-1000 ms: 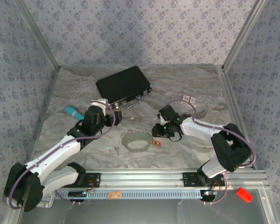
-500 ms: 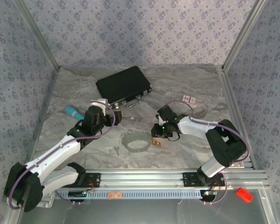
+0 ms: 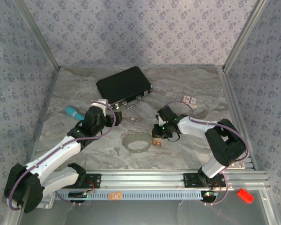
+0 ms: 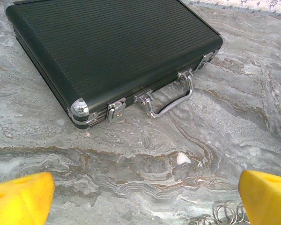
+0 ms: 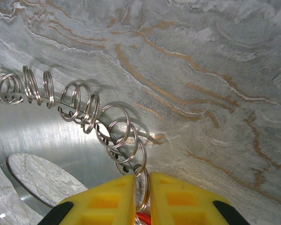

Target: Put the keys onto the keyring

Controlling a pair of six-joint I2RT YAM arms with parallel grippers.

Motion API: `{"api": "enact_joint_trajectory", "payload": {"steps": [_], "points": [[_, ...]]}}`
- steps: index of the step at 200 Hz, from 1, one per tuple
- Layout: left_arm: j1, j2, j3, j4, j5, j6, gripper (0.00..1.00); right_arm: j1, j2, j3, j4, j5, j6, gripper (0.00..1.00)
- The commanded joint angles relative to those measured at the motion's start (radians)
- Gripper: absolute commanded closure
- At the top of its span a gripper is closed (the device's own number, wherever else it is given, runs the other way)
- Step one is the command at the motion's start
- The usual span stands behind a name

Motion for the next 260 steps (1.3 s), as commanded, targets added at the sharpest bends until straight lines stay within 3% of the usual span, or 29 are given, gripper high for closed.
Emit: {"api": "enact_joint_trajectory", "payload": {"steps": [1,41,95,190,260], "points": [[-0.002,-0.022,0.0,0.001,-0.016,0.003,0.0,0.008,0.014,0.024,-0.012,-0.013,-0.003,0.84],[-0.002,-0.022,0.0,0.0,-0.018,0.004,0.0,0.008,0.014,0.028,-0.014,-0.02,-0.004,0.88],[-0.002,-0.028,0.0,-0.005,-0.021,0.006,0.01,0.012,0.004,0.023,-0.015,-0.038,0.009,0.82],[-0.002,-0.033,0.001,-0.003,-0.025,0.012,0.0,0.019,0.004,0.012,-0.024,-0.012,0.022,0.89],[-0.002,-0.036,0.004,-0.004,-0.031,0.018,0.01,0.023,0.006,0.013,-0.037,-0.015,0.016,0.85]]}}
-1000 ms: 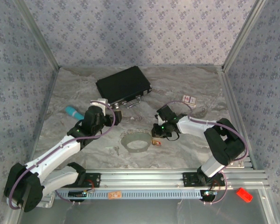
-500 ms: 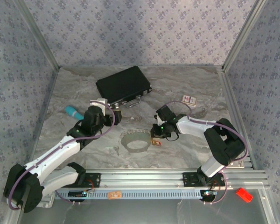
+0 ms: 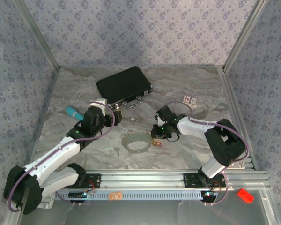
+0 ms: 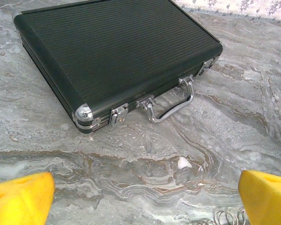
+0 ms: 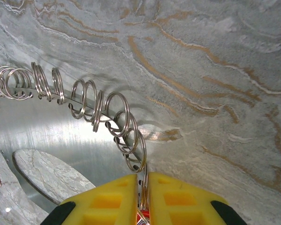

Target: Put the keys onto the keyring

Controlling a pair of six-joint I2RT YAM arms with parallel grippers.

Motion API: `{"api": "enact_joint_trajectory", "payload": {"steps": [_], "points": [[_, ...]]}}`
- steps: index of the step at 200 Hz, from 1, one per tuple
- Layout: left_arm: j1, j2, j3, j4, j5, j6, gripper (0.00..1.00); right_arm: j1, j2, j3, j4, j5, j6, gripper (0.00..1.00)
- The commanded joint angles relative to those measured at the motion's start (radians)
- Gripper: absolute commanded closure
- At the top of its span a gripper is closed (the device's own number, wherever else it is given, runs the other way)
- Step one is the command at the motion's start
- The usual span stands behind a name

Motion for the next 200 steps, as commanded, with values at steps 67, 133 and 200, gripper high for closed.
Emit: {"api": "enact_joint_trajectory", "payload": {"steps": [67,133,200], "points": [[-0.002,-0.014,0.005,-0.002,-0.013,0.018,0.0,0.013,0.015,0.013,-0.054,0.01,0.002,0.86],[-0.001,-0.035,0.006,-0.01,-0.017,0.031,0.0,0.014,-0.013,0.027,-0.083,0.051,-0.016,1.0],[0.003,-0.102,0.009,0.025,0.02,0.132,0.01,0.034,-0.147,0.129,-0.166,0.143,-0.244,1.0]]}}
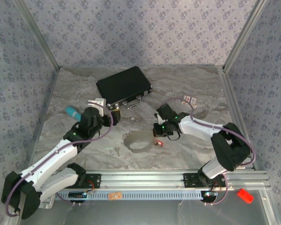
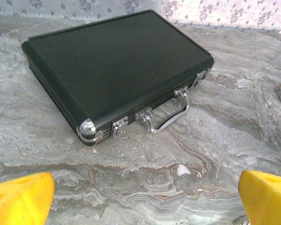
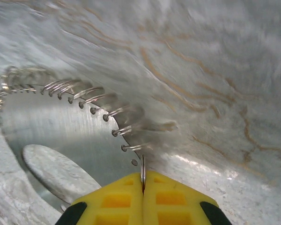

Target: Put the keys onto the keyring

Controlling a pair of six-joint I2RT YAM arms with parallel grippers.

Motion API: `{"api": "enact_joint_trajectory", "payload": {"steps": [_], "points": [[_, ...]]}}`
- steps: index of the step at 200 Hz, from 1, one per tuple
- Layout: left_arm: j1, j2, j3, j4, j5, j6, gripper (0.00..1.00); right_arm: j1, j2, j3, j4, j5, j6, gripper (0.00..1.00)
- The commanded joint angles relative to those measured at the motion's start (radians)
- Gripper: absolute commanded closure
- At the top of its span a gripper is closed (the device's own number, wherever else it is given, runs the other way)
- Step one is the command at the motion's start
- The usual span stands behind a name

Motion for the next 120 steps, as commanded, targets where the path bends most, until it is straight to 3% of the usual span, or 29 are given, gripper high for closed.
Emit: {"api": "enact_joint_trajectory", "payload": {"steps": [1,59,95,120], "points": [[0.003,-0.034,0.009,0.03,0.029,0.068,0.01,0.016,-0.068,0.067,-0.048,0.054,-0.139,1.0],[0.001,-0.093,0.024,0.064,0.169,0.226,0.04,0.028,-0.218,0.101,0.055,0.101,-0.414,1.0],[0.0,-0.148,0.004,0.093,0.258,0.366,0.07,0.016,-0.274,0.08,0.164,0.037,-0.526,1.0],[-0.002,-0.173,0.006,0.054,0.285,0.467,0.15,0.007,-0.287,0.091,0.168,-0.063,-0.598,1.0]]}}
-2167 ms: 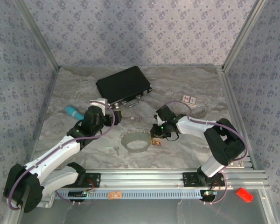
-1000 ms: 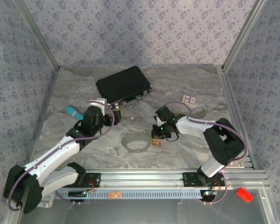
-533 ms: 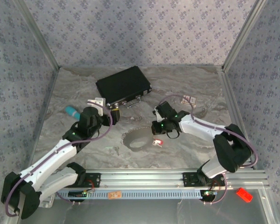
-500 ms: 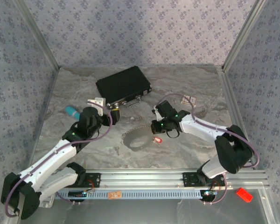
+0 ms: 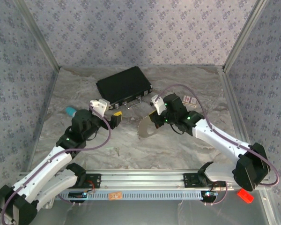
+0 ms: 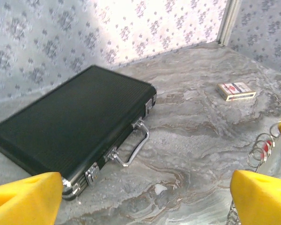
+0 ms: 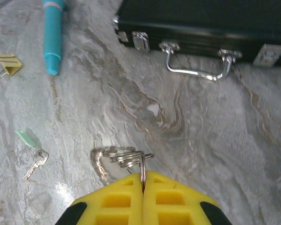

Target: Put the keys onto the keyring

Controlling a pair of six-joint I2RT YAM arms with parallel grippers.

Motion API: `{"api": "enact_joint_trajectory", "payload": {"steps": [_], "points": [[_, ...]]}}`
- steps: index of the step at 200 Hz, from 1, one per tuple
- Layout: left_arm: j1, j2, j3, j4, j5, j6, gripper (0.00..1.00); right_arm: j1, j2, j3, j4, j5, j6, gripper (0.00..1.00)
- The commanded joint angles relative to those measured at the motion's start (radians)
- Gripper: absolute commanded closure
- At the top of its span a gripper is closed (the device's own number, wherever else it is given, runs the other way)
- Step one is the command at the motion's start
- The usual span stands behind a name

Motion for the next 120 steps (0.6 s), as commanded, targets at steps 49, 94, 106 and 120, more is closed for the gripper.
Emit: {"api": "enact_joint_trajectory", "payload": {"steps": [49,94,106,120], "points": [[-0.038,-0.023,0.008,-0.03,0.283,0.275,0.35,-0.004,-0.058,0.011,0.029,-0.276,-0.225,1.0],[-0.11,0.045,0.014,-0.005,0.368,0.323,0.51,0.02,-0.068,0.006,0.002,-0.335,-0.3,1.0],[-0.128,0.067,0.016,0.004,0.399,0.335,0.55,0.029,-0.07,0.001,0.003,-0.343,-0.327,1.0],[-0.149,0.087,0.017,0.005,0.456,0.373,0.63,0.041,-0.069,-0.002,0.005,-0.353,-0.351,1.0]]}}
